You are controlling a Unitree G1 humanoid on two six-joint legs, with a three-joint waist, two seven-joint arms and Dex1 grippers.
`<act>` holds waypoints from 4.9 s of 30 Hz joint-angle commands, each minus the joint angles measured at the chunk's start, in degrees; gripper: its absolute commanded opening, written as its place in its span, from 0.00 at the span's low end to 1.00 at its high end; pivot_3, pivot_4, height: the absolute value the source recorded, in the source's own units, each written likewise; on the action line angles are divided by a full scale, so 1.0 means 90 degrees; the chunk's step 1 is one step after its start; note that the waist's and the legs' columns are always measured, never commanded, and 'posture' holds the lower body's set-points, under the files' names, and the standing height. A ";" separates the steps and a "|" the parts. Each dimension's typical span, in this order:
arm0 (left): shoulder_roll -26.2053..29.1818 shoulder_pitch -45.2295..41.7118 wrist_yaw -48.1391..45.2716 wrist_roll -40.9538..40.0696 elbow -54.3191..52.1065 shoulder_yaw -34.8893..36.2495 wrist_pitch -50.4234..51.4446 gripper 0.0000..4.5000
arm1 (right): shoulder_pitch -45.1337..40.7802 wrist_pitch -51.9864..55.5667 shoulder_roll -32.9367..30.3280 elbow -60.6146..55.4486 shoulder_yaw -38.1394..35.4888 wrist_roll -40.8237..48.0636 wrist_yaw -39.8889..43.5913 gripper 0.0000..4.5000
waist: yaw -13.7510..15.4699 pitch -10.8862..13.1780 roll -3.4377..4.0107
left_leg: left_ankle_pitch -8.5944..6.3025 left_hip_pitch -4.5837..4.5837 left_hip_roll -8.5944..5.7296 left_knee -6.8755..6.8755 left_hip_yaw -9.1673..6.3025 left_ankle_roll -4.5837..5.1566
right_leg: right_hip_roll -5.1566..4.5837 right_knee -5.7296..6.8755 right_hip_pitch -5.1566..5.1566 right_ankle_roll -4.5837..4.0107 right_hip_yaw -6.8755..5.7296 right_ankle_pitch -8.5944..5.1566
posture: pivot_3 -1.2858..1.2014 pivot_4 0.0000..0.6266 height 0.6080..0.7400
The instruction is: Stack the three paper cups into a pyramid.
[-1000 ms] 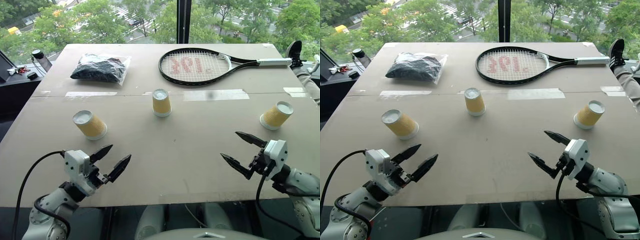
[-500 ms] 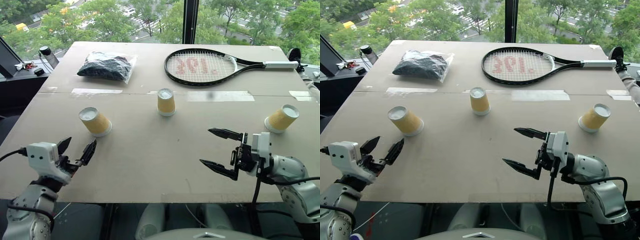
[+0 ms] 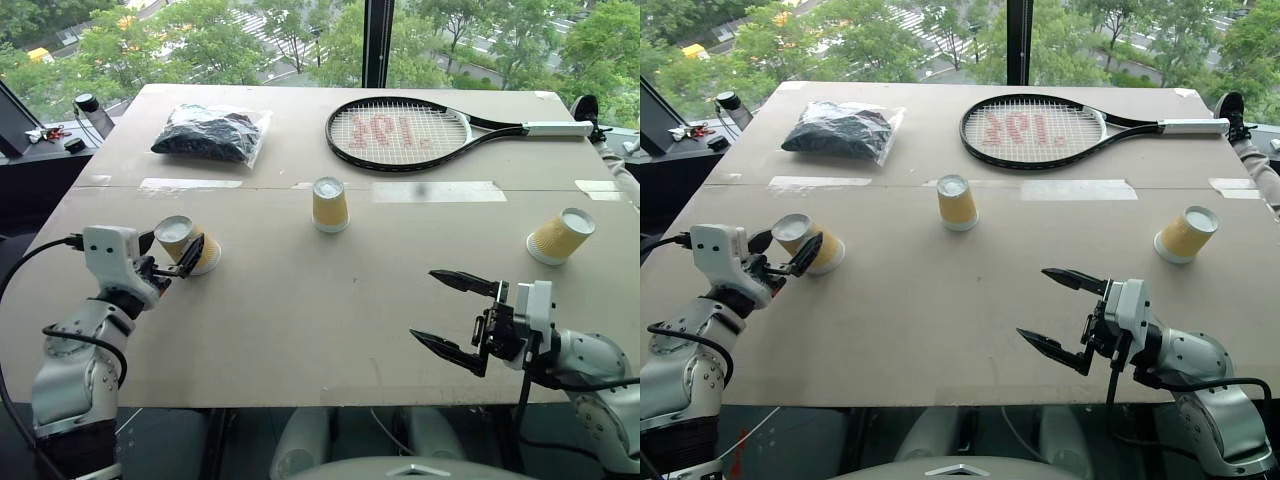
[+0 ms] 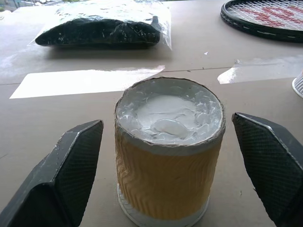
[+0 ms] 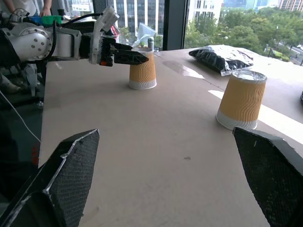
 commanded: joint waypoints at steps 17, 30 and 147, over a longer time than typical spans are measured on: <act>0.0401 -0.0424 -0.2097 -0.1153 -0.1168 -0.1067 0.0902 0.57 | 0.0351 -0.0192 -0.0006 -0.0390 -0.0230 -0.0189 -0.0508 1.00 | 0.0016 0.0002 0.0004 | 0.0000 -0.0006 0.0000 0.0000 0.0003 -0.0001 | -0.0014 -0.0003 0.0000 0.0000 0.0005 0.0000 | 0.52 0.24 1.00; -0.0389 -0.2255 -0.2542 0.0272 0.0324 -0.3278 0.0221 0.57 | 0.1656 -0.0274 0.0033 -0.1017 -0.0725 -0.0667 -0.1226 1.00 | -0.0019 0.0003 0.0007 | 0.0000 -0.0008 -0.0012 0.0004 0.0014 0.0000 | 0.0031 0.0001 0.0000 0.0003 0.0002 -0.0001 | 0.52 0.24 1.00; 0.0358 0.3265 -0.4673 -0.2700 -0.2213 0.1059 -0.0305 1.00 | -0.3542 0.1206 0.0991 0.2380 0.1352 -0.1653 -0.0726 0.52 | -0.0157 0.0019 0.0051 | -0.0001 -0.0012 -0.0002 -0.0018 0.0007 0.0001 | -0.0011 -0.0016 -0.0018 -0.0004 0.0020 -0.0003 | 0.52 0.24 1.00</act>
